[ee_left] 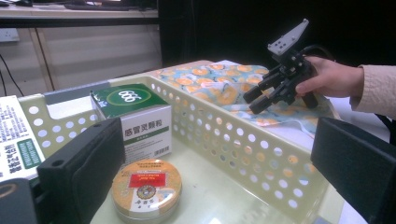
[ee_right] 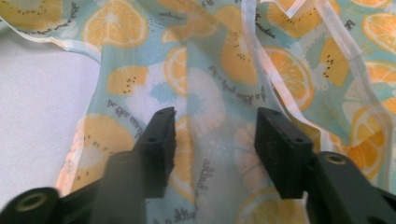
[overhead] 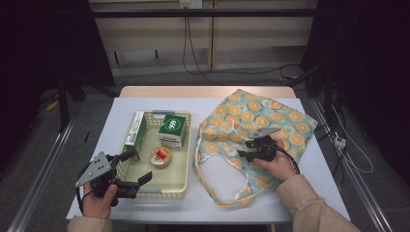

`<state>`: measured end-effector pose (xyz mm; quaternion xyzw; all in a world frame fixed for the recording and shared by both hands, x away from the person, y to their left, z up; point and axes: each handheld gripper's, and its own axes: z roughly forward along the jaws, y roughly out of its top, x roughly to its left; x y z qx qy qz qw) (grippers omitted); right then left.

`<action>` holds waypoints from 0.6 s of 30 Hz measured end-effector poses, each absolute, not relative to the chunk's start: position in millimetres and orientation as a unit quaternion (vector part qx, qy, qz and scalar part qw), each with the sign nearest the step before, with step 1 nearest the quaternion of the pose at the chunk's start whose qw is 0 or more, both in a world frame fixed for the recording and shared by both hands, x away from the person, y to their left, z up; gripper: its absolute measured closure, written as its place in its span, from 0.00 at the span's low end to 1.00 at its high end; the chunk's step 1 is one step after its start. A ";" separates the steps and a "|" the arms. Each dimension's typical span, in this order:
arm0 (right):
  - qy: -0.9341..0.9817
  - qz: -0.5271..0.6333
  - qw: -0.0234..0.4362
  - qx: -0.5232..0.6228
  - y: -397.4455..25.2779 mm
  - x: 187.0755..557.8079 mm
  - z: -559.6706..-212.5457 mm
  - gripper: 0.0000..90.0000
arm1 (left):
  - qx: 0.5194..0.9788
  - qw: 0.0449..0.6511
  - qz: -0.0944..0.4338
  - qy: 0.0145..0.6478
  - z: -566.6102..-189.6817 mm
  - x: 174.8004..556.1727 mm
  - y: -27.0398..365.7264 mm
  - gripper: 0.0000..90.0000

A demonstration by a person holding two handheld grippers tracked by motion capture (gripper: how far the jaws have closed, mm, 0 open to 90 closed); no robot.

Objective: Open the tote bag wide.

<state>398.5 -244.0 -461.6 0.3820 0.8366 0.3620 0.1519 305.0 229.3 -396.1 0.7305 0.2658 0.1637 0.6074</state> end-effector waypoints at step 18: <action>0.832 0.362 0.130 0.399 -239.6 405.3 -439.4 1.00 | 0.733 0.607 0.161 0.262 -397.2 305.5 227.0 0.03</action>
